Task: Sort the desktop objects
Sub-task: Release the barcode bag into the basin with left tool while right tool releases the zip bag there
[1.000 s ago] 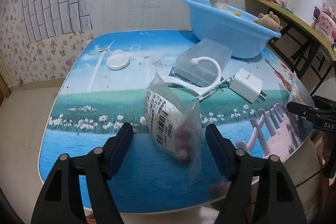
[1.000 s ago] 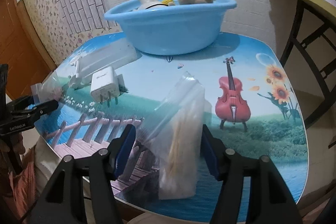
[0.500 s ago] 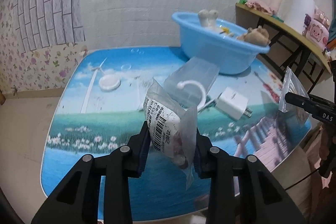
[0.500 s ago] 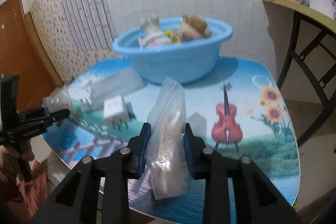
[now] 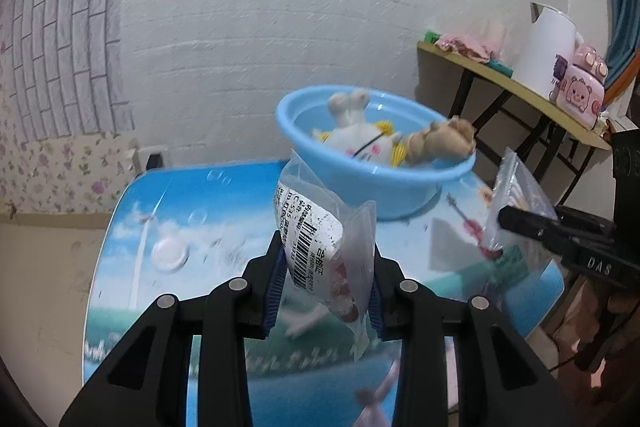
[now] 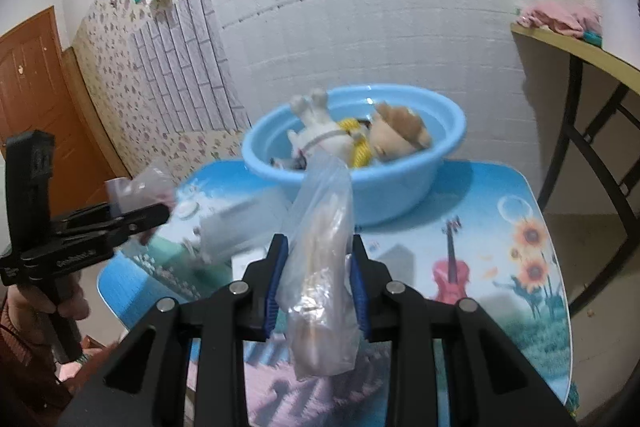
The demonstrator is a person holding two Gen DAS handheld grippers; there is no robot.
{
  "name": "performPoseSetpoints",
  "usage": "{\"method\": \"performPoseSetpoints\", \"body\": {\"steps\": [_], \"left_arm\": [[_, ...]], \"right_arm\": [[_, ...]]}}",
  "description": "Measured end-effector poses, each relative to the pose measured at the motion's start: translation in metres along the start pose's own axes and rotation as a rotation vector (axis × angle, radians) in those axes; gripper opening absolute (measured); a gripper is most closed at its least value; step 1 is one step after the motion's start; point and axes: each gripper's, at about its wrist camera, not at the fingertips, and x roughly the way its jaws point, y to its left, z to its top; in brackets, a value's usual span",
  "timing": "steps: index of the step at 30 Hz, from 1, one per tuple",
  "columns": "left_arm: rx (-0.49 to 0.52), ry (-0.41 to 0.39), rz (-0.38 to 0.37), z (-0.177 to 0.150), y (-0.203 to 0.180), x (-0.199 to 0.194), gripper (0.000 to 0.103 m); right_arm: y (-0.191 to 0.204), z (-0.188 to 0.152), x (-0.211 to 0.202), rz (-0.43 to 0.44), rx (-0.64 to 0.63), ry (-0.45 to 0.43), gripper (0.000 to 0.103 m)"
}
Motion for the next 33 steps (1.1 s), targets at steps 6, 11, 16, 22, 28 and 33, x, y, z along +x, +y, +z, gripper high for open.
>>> {"method": "performPoseSetpoints", "body": {"steps": [6,11,16,22,28,33], "left_arm": [[0.031,-0.024,-0.030,0.027,-0.015,0.017,0.034],[0.060,-0.025,-0.053,0.048,-0.025,0.037,0.034],[0.094,-0.019,-0.074,0.069,-0.036,0.065,0.034],[0.134,0.012,-0.071,0.076,-0.042,0.093,0.041],[0.106,0.016,-0.067,0.071,-0.035,0.099,0.059],[0.092,0.007,-0.052,0.063,-0.028,0.087,0.067]], "right_arm": [[0.000,0.025,0.009,0.018,-0.004,-0.046,0.029],[-0.007,0.045,0.021,0.024,-0.012,-0.078,0.029],[-0.016,0.070,0.041,0.012,-0.032,-0.110,0.029],[-0.031,0.078,0.075,0.007,0.006,-0.086,0.030],[-0.029,0.072,0.086,0.004,-0.042,-0.066,0.040],[-0.023,0.066,0.083,0.004,-0.054,-0.052,0.055]]}}
